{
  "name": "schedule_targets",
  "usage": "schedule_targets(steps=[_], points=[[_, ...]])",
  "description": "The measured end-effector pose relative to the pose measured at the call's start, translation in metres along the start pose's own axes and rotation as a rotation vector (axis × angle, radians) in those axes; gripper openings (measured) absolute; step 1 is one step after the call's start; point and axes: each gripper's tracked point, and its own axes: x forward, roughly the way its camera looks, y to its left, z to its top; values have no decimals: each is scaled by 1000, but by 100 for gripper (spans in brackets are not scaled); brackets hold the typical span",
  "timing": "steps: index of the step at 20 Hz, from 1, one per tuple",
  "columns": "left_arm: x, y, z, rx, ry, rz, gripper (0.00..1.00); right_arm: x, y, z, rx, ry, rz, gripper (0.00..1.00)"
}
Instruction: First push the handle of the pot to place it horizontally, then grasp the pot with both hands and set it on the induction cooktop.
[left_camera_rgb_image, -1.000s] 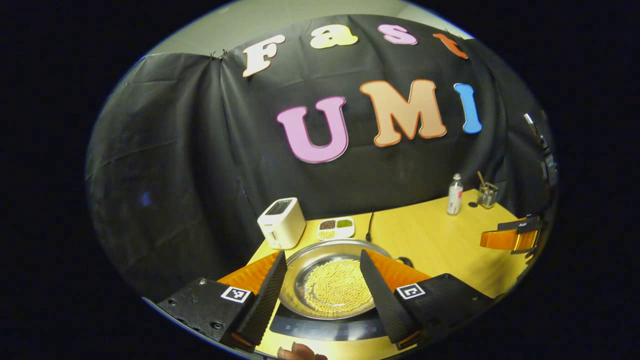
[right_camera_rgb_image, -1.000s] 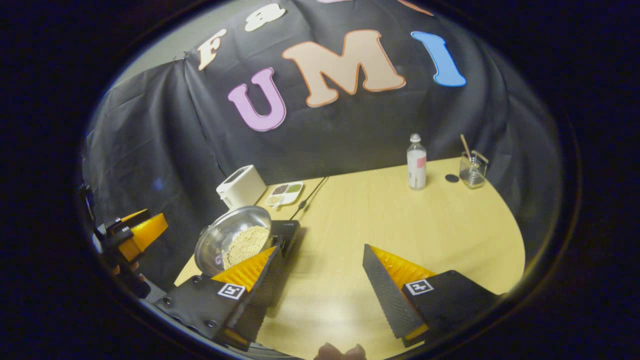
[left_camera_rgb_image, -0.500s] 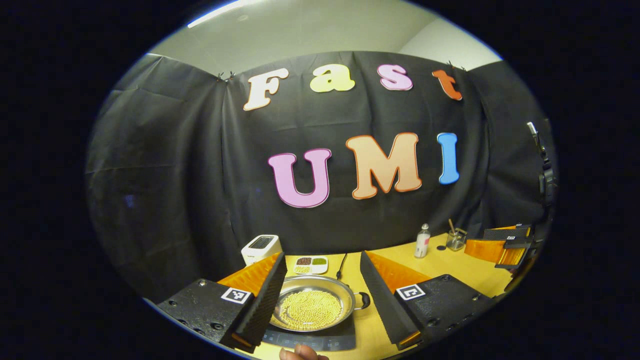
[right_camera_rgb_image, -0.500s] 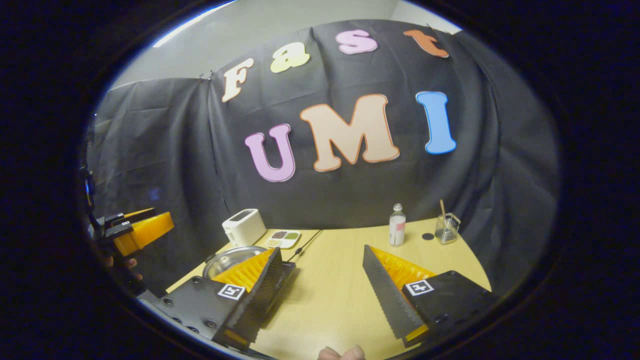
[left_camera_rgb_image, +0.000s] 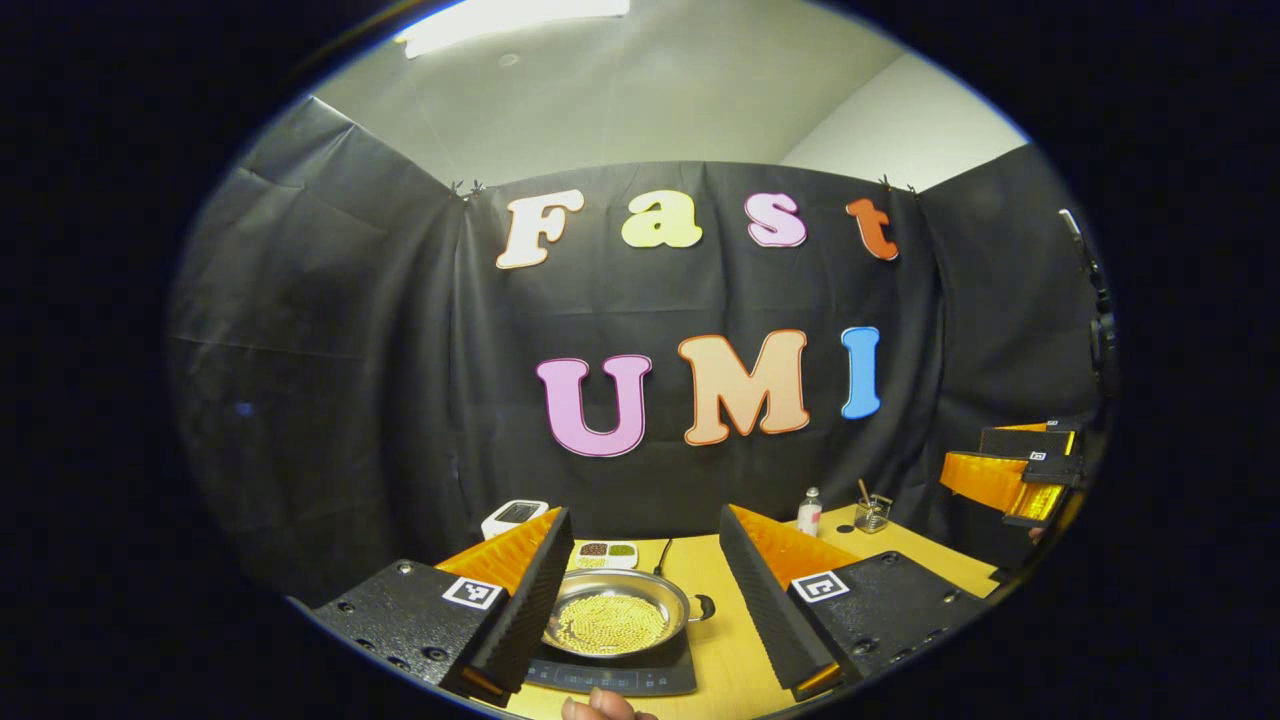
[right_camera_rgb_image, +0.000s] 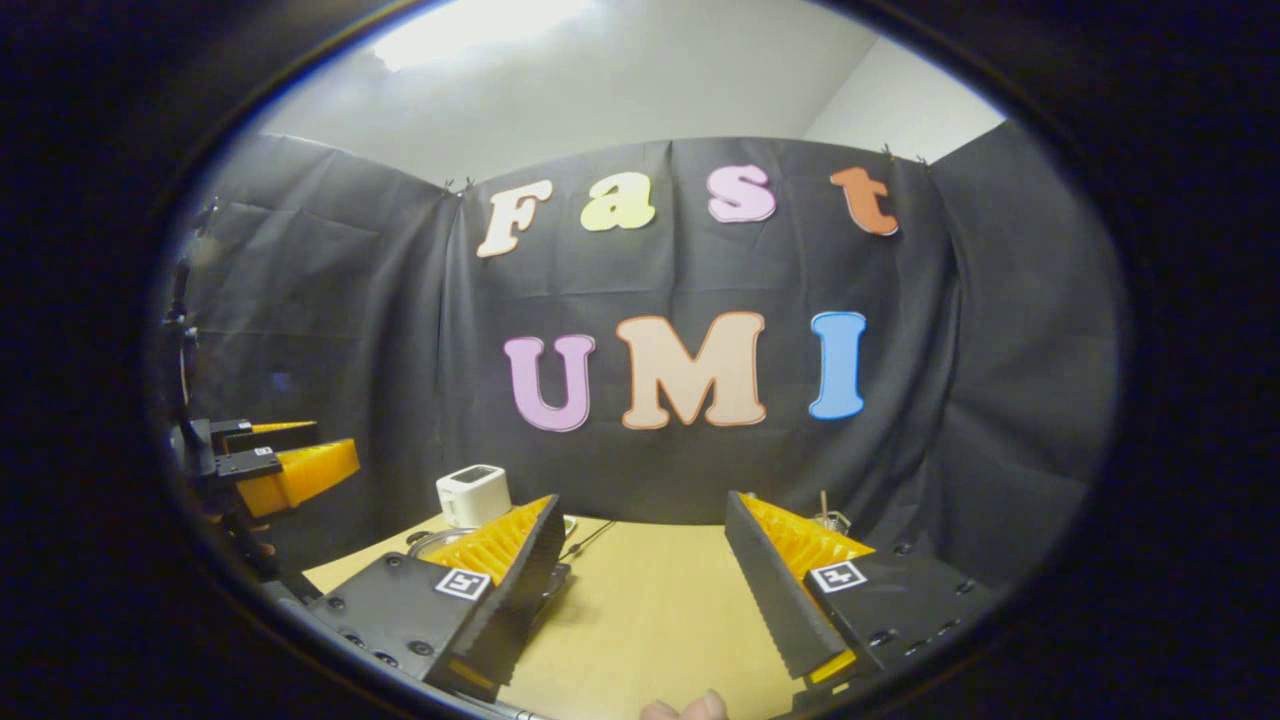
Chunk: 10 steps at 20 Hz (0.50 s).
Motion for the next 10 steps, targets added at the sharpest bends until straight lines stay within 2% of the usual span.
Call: schedule_targets(steps=[1, 2, 3, 4, 5, 7, 8, 10], points=[[-8, 2, 0, -10, 5, 6, 89, -8, -2, 7, -7, -12, -11, 99], [-15, 2, 4, -22, -5, 6, 94, -15, -7, 17, -22, -42, -24, 92], [-19, 1, 10, -29, -19, 0, 90, -20, -10, 31, -41, -82, -34, 92], [-23, 3, 15, -25, -27, 1, 94, -27, -13, 40, -62, -104, -44, 92], [-28, 6, 20, -17, -31, 7, 89, -32, -13, 44, -72, -104, -43, 92], [-31, 8, 39, -18, -68, 16, 90, -44, -14, 46, -65, -92, -46, 92], [-31, 5, 50, -25, -84, 19, 93, -44, -20, 53, -61, -92, -56, 100], [-34, 1, 64, -27, -103, 21, 92, -49, -28, 64, -56, -102, -66, 97]])
